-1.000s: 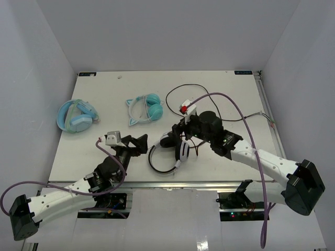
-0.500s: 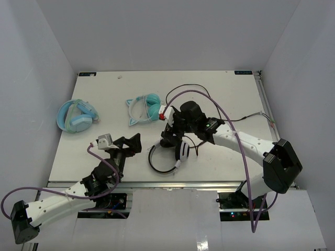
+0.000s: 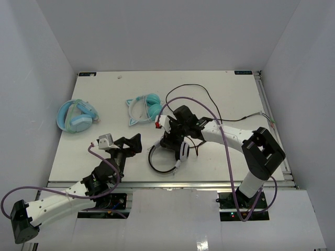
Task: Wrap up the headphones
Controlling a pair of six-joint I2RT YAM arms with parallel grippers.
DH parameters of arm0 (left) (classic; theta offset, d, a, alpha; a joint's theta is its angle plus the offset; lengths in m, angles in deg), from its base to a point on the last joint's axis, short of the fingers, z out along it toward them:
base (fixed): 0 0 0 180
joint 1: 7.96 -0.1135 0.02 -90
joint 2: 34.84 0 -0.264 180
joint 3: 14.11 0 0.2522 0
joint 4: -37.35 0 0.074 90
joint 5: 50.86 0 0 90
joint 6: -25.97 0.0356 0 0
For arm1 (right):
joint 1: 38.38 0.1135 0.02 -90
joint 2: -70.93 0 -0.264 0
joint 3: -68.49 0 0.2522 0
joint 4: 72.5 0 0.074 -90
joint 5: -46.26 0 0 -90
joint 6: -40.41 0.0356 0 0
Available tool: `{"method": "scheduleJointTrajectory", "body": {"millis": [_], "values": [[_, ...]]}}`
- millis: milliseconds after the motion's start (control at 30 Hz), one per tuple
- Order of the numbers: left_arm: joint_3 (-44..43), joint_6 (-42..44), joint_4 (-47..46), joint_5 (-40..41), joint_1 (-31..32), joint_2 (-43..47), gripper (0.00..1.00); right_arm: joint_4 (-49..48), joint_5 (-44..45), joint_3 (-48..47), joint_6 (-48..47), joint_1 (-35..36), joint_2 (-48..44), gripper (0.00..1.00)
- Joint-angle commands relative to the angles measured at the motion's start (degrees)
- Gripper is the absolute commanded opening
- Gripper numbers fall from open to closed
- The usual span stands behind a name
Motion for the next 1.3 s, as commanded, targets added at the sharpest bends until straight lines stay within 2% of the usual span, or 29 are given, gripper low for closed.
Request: {"method": "scheduleJointTrajectory", "body": {"millis": [0, 133, 267, 533, 633, 667, 867, 1067, 1267], "values": [[-0.35, -0.10, -0.12, -0.55, 0.11, -0.85, 0.97, 0.23, -0.75, -3.01, -0.54, -0.08, 2.43, 0.92], [-0.37, -0.10, -0.13, -0.50, 0.02, -1.09, 0.97, 0.21, -1.47, -3.06, -0.43, -0.08, 3.09, 0.88], [-0.28, -0.05, -0.18, -0.59, 0.02, -0.90, 0.97, 0.25, -0.59, -2.98, -0.16, -0.08, 3.28, 0.75], [-0.20, -0.01, 0.15, -0.48, 0.07, -0.63, 0.97, 0.38, 6.58, -2.33, 1.45, -0.08, 2.32, 0.39], [-0.19, -0.07, 0.32, -0.50, 0.02, -0.56, 0.96, 0.30, 10.94, -2.29, 4.12, -0.06, 1.14, 0.22], [-0.12, 0.14, 0.19, -0.77, 0.02, -0.62, 0.96, 0.30, 12.77, -2.43, 4.87, 0.00, 0.86, 0.11], [-2.83, 0.84, 2.52, -7.33, 0.02, -4.07, 0.95, 0.46, 16.76, -0.36, 14.84, 0.01, -7.57, 0.08], [-11.71, -1.95, 11.11, -13.67, 0.11, -11.21, 0.93, 4.05, 30.29, 0.90, 28.64, 0.01, -17.99, 0.08], [-18.35, 1.80, 14.13, -14.64, 0.02, -17.89, 0.92, 4.14, 31.14, 4.88, 35.19, 0.11, -28.20, 0.08]]}}
